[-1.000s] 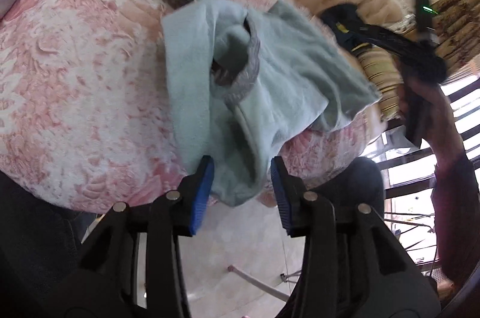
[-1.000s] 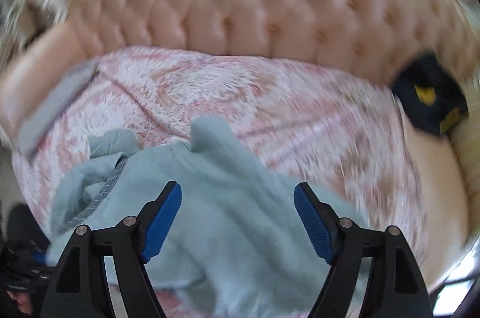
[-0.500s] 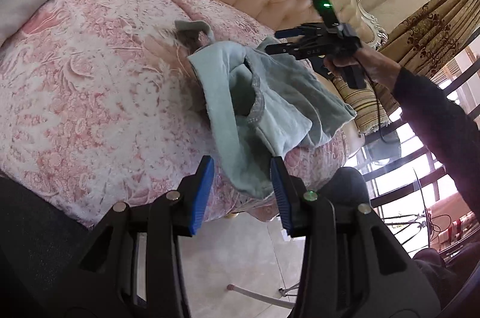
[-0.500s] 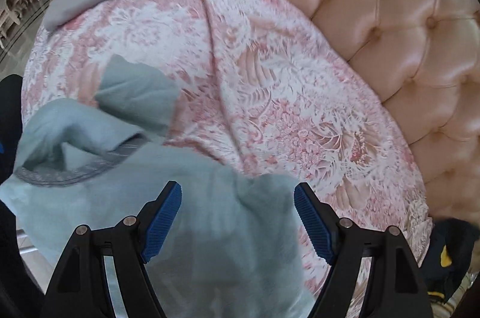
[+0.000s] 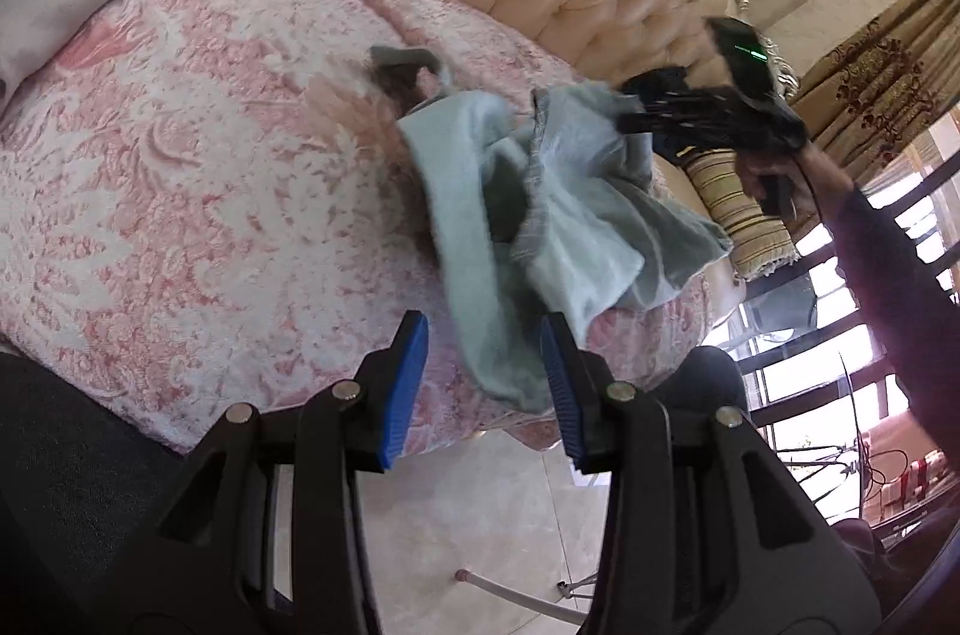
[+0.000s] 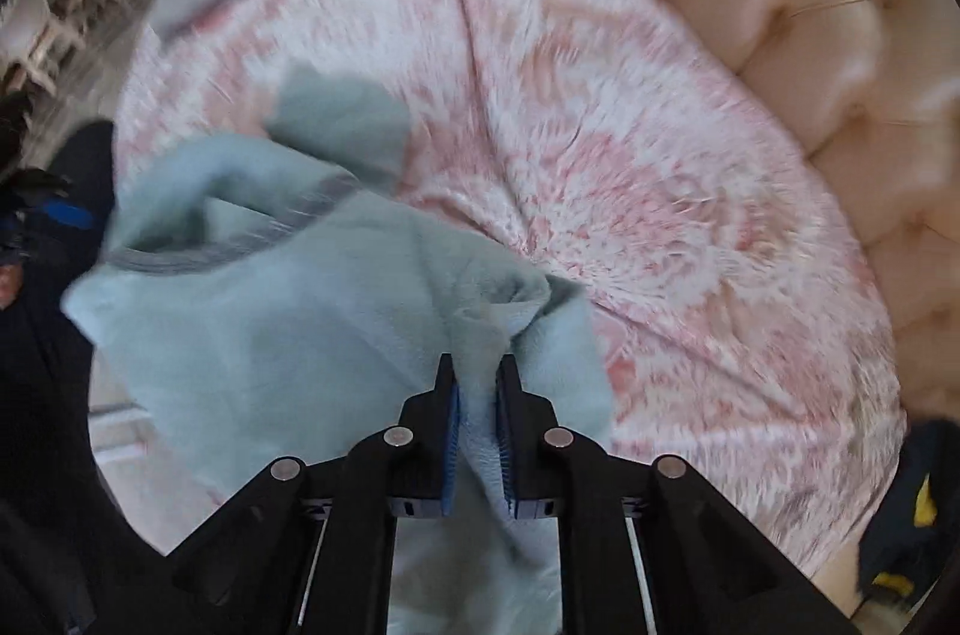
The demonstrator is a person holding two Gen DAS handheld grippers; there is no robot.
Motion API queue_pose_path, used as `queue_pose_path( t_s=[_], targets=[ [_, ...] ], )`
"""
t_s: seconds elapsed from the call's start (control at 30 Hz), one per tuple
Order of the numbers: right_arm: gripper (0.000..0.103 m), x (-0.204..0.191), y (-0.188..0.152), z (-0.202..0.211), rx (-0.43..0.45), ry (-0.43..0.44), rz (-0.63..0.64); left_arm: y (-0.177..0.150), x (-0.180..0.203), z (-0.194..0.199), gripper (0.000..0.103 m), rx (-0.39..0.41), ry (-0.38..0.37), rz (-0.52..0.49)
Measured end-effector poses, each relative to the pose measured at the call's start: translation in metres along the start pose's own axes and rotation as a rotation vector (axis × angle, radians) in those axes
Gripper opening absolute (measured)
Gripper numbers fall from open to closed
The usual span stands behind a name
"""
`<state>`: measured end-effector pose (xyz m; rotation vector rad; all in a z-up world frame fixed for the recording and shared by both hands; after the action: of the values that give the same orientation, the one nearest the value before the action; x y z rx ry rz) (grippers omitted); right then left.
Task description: Fold clothes
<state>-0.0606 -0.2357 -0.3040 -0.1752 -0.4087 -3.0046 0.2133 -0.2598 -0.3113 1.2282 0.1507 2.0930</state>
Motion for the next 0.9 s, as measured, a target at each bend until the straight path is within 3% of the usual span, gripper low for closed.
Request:
queue_pose_path(
  t_s=[0.07, 0.17, 0.27, 0.33, 0.47, 0.53, 0.63, 0.83, 0.87, 0.9],
  targets=[
    [0.011, 0.001, -0.013, 0.041, 0.121, -0.046, -0.095, 0.0, 0.009, -0.001, 0.043, -0.001, -0.009, -0.02],
    [0.011, 0.003, -0.043, 0.075, 0.205, -0.097, -0.223, 0.0, 0.025, -0.008, 0.043, -0.014, -0.024, -0.05],
    [0.011, 0.006, -0.096, 0.073, 0.16, -0.16, -0.357, -0.004, 0.039, -0.021, 0.043, -0.041, -0.033, -0.075],
    [0.011, 0.005, -0.136, 0.058, 0.104, -0.159, -0.465, -0.007, 0.047, -0.031, 0.043, -0.062, -0.033, -0.093],
    [0.011, -0.006, -0.18, 0.025, 0.032, -0.156, -0.553, -0.014, 0.053, -0.046, 0.043, -0.09, 0.04, -0.147],
    [0.011, -0.012, -0.183, 0.021, 0.048, -0.151, -0.571, -0.015, 0.053, -0.049, 0.043, -0.088, 0.076, -0.166],
    [0.011, -0.016, -0.183, 0.029, 0.073, -0.153, -0.58, -0.014, 0.05, -0.051, 0.056, -0.086, 0.089, -0.168],
    [0.013, -0.028, -0.188, 0.051, 0.109, -0.178, -0.605, -0.014, 0.046, -0.056, 0.058, -0.086, 0.097, -0.168],
    [0.018, -0.033, -0.187, 0.057, 0.126, -0.181, -0.598, -0.013, 0.046, -0.058, 0.058, -0.086, 0.089, -0.167],
    [0.036, -0.041, -0.184, 0.064, 0.149, -0.186, -0.579, -0.012, 0.047, -0.059, 0.058, -0.085, 0.087, -0.166]
  ],
)
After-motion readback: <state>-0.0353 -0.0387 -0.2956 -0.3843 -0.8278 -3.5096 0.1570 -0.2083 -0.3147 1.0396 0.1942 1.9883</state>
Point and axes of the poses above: each gripper's, at about its wrist camera, not at the fingertips, and z roughly against the way its jaws point, x to its right, y to its top, the point moved 9 cm from there along -z, roughly the way its jaws point, and after that the axes turned 8 degrees about -y, right-handed, at the moved point
